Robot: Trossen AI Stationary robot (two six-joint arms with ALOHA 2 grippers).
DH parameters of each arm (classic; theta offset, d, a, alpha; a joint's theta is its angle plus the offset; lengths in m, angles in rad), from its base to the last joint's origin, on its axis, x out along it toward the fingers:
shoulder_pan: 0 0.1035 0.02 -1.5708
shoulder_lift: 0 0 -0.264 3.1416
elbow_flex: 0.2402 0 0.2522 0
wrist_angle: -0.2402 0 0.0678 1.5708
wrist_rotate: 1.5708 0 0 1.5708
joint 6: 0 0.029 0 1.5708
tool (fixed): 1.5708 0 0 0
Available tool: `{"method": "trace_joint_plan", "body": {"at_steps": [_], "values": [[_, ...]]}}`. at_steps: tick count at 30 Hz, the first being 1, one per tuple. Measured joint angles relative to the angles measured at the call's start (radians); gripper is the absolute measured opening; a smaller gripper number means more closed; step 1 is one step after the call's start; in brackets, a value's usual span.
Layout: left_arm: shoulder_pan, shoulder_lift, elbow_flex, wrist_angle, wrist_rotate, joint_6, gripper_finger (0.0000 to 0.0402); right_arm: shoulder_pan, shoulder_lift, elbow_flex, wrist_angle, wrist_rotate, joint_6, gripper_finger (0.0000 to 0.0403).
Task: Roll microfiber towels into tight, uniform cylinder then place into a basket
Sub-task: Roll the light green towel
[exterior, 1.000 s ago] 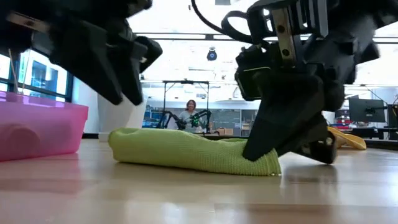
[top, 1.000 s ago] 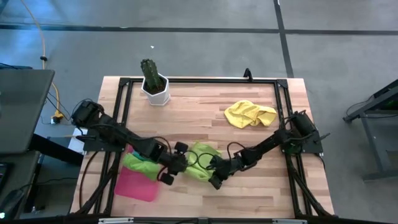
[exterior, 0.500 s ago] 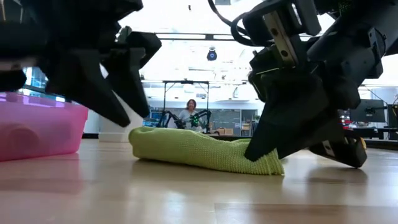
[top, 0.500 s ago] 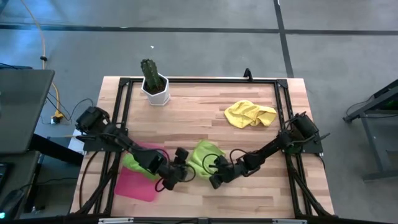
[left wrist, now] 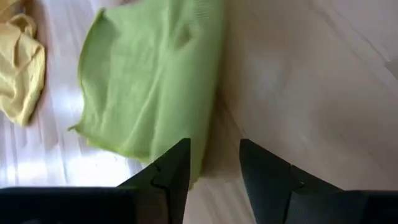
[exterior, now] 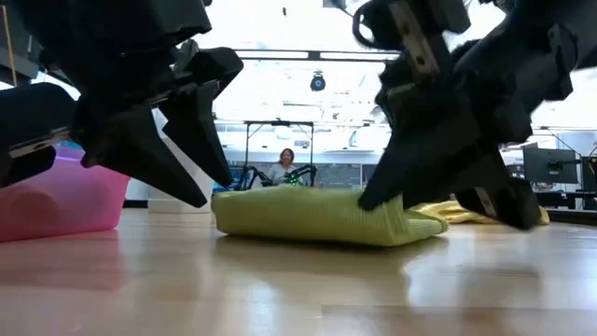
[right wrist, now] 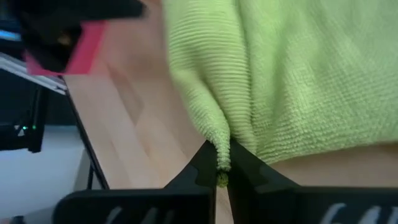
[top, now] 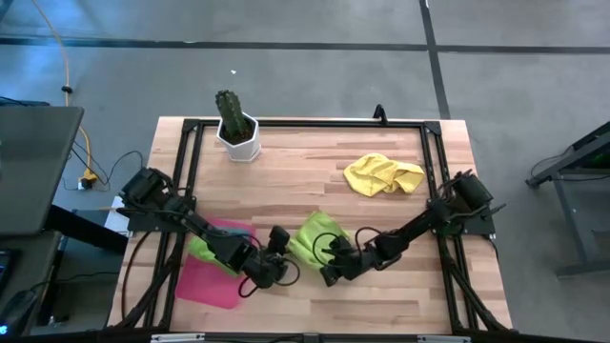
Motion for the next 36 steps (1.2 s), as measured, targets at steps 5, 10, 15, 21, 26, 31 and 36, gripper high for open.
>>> {"method": "trace_joint_plan", "body": {"at_steps": [5,10,15,21,26,31,36], "values": [[0.0,0.0,0.0,0.011,-0.007,0.057,0.0129,0.022,-0.043,0.0,-0.056,0.077,-0.061,0.0001],[0.0,0.0,0.0,0.06,-0.061,0.117,0.0129,0.044,-0.061,0.002,-0.184,0.084,0.071,0.0001],[0.017,0.004,0.0,0.144,0.008,0.159,0.0129,0.068,-0.061,0.002,-0.271,0.151,0.158,0.0001],[0.055,0.067,0.0,0.226,0.012,0.213,0.0129,0.081,-0.061,0.002,-0.271,0.187,0.172,0.0001],[0.085,0.118,0.0,0.304,-0.075,0.248,0.0129,0.081,-0.061,0.002,-0.257,0.189,0.171,0.0001],[0.124,0.134,0.0,0.322,-0.061,0.245,0.0129,0.081,-0.061,0.002,-0.236,0.189,0.167,0.0001],[0.169,0.134,0.0,0.322,0.046,0.182,0.0129,0.081,-0.061,0.002,-0.218,0.188,0.152,0.0001]]}}
